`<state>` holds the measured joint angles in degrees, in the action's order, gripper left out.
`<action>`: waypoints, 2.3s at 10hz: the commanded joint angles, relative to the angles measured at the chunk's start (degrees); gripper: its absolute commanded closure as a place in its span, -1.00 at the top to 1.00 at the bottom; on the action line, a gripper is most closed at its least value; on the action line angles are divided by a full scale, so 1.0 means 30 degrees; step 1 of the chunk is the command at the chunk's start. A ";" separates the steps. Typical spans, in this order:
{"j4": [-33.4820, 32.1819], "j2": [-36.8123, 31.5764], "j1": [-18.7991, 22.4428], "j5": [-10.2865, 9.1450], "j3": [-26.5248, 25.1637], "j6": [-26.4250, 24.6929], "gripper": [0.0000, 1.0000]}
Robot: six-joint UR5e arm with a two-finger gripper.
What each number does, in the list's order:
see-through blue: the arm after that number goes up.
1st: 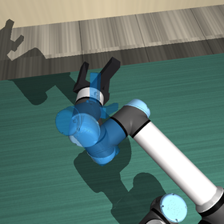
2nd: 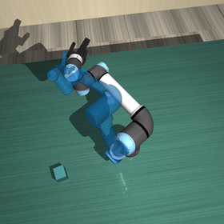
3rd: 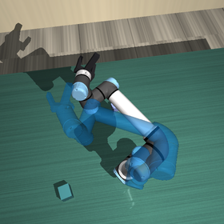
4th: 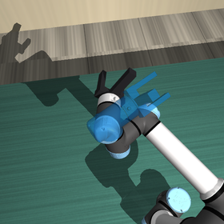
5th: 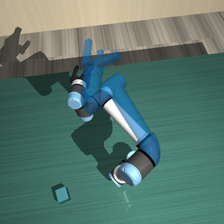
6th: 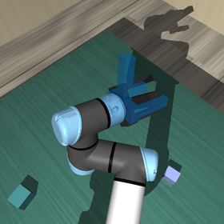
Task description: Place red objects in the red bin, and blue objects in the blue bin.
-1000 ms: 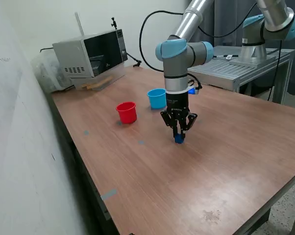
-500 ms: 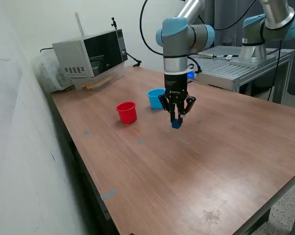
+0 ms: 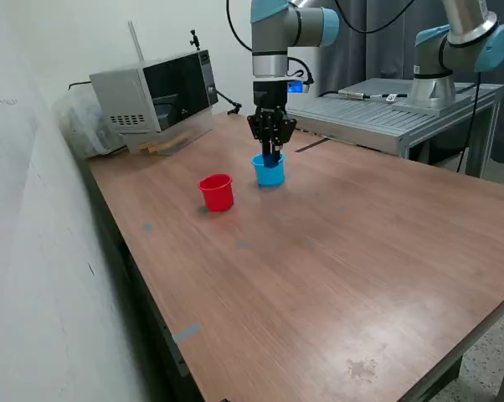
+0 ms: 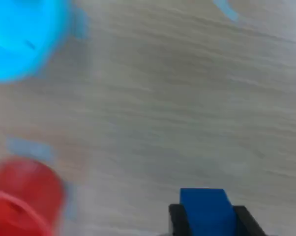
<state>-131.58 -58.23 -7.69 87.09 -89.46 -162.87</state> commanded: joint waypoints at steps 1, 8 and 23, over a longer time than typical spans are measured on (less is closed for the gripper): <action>0.0031 -0.1007 -0.3875 0.0034 -0.1759 0.0411 -1.00; 0.0001 -0.2088 -0.3912 0.0122 -0.3839 0.0763 -1.00; 0.4465 -0.7670 -0.2894 0.0532 -0.4486 0.0617 1.00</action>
<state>-127.27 -71.13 -19.09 88.59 -102.11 -160.66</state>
